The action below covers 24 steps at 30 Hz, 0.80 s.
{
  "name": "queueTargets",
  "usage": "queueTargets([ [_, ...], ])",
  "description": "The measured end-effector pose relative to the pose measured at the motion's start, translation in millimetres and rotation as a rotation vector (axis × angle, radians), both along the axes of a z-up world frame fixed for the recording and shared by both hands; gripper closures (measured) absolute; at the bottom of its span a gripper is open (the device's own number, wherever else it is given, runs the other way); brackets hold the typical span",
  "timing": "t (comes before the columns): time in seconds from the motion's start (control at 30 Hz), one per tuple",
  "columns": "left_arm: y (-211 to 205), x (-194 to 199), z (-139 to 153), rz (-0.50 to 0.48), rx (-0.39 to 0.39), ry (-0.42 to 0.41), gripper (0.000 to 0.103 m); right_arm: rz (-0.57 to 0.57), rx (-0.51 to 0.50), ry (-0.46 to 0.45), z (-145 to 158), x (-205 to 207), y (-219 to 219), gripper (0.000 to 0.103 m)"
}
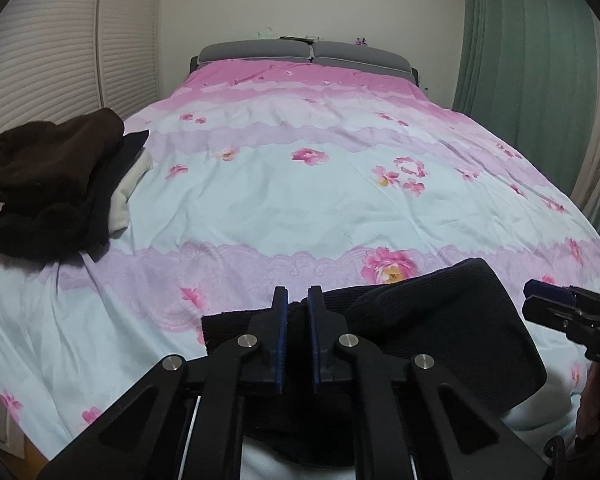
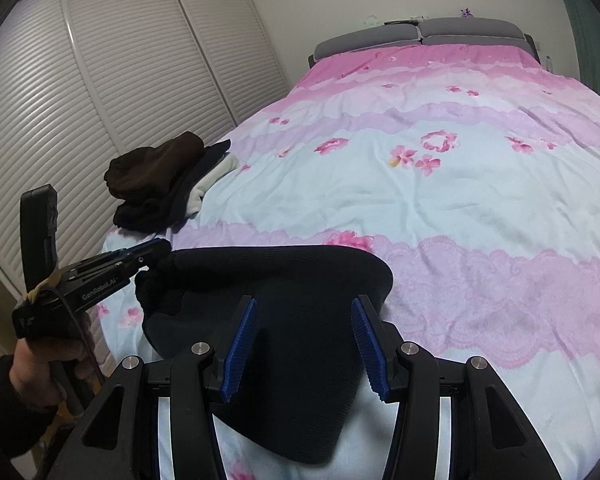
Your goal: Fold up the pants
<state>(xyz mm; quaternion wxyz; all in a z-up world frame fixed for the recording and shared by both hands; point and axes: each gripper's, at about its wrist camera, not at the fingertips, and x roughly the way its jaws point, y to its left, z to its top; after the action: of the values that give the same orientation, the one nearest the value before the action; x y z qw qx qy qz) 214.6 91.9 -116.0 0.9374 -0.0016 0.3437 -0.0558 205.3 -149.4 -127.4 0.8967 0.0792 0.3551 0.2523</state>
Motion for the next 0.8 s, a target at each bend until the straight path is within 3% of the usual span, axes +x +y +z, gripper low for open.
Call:
queueTargets([
  [0.3,12,3,4,0.026,0.016,0.004,0.093,-0.042,-0.019,-0.019,7,-3,-5,0.052],
  [0.4,12,9,-12,0.036,0.029,0.032,0.093,-0.048,-0.003,0.059,-7,5,-8,0.052],
  [0.67,12,14,-22,0.053,0.035,0.039,0.093,-0.023,0.211,0.287,-49,17,-28,0.052],
  [0.8,12,20,-24,0.052,0.038,0.048,0.093,0.027,0.197,0.327,-53,16,-24,0.054],
])
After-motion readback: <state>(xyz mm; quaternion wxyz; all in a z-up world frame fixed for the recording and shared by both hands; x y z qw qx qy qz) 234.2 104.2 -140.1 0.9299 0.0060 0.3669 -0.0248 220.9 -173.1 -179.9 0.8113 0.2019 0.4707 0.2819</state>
